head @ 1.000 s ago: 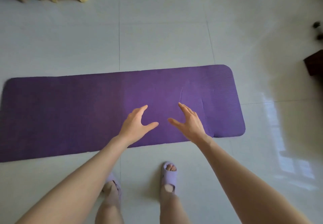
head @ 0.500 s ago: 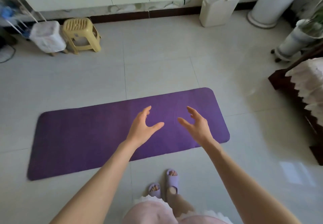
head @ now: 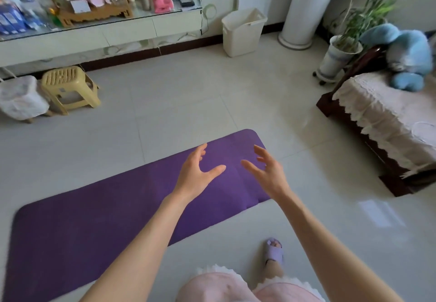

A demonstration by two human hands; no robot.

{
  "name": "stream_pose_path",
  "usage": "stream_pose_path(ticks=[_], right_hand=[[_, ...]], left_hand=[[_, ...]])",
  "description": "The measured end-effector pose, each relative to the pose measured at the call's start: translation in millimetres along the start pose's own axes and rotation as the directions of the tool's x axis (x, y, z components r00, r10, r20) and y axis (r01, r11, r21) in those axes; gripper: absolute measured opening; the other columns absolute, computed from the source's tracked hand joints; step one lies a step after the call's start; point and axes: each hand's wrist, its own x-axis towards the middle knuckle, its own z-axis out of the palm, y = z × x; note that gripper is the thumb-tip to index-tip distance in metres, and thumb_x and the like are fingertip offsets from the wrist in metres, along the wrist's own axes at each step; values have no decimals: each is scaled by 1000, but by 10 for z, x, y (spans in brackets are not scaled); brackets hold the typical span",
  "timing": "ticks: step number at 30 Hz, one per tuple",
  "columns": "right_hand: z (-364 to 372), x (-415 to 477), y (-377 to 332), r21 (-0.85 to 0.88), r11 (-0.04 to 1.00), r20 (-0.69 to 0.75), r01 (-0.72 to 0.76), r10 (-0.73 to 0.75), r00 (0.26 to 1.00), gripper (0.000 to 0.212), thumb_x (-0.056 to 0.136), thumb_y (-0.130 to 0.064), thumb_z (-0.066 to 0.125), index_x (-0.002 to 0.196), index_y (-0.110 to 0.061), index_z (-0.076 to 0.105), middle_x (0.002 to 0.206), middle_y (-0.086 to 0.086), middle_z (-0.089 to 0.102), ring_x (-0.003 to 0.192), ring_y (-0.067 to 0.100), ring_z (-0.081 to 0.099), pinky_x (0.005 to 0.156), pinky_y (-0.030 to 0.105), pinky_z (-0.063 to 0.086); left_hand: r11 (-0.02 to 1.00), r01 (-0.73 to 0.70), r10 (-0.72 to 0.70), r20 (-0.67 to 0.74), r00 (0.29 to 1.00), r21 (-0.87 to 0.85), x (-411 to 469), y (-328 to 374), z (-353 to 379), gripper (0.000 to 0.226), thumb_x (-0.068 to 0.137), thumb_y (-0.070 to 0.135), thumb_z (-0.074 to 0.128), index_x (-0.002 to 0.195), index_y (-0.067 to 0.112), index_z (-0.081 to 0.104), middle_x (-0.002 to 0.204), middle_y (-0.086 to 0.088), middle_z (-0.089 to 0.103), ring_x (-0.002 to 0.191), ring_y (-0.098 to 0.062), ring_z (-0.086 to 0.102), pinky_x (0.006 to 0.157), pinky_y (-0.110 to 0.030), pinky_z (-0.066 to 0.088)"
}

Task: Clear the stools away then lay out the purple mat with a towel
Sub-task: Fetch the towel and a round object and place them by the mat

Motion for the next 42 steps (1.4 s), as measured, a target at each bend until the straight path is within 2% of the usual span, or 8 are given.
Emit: stream_pose_path(ticks=[2,8,13,14,20,27,33,42], right_hand=[[-290,123,94,4,1000,-41,8,-8,999,64,79,-43,71,137,-26,48,131,-13,54,115,7,53,79,10,37],[-1466,629,454,57,998,-138,3,5,990,62,82,-37,71,138,-20,49,137,-7,53,117,10,54,83,13,36],[-2525,1062,677,31,999,-187,32,-25,982,60,83,-33,71,137,-18,49,136,-3,55,114,9,54,88,18,36],[-2947,1266,801,29,999,-203,37,-30,979,60,83,-33,71,137,-19,49,136,-3,55,114,9,54,89,19,36],[-3839,1892,1044,47,999,-243,22,-10,970,58,84,-33,70,137,-20,48,134,-4,56,115,10,55,91,19,36],[-4403,3132,1149,61,997,-248,49,-33,968,57,83,-37,70,135,-22,50,128,-7,57,110,6,57,89,16,39],[-4791,4784,1091,59,996,-225,65,-50,973,55,82,-37,71,133,-26,52,118,-12,59,101,2,58,77,0,38],[-4845,6912,396,94,991,-85,94,-86,993,55,82,-37,71,132,-24,52,115,-8,62,102,9,63,92,27,48]], left_hand=[[1000,-26,26,33,999,0,158,192,262,80,74,45,76,141,30,35,140,8,45,123,-4,43,94,-22,33],[996,-78,83,96,992,-50,687,903,1421,78,74,43,76,140,32,37,137,9,47,122,-5,46,93,-21,32],[989,-77,85,61,995,-126,1016,1487,2364,74,74,43,76,137,33,39,134,12,49,120,-2,47,87,-13,34],[988,-81,90,65,994,-131,1197,1739,2747,74,74,44,75,137,31,39,135,11,49,121,-2,47,88,-13,34],[987,-92,107,109,988,-133,1746,2330,3559,74,74,42,75,137,33,38,135,8,49,124,-4,46,96,-21,34],[985,-140,150,90,985,-102,2877,2873,4149,75,73,44,75,137,36,38,132,13,49,122,-2,46,94,-20,34],[982,-130,133,10,991,-140,4313,3282,4531,74,74,36,77,137,32,40,128,10,51,118,-4,50,98,-24,36],[983,-71,50,-128,991,-167,6085,3774,4263,74,73,36,79,136,33,40,126,10,53,115,-3,51,99,-27,37]])
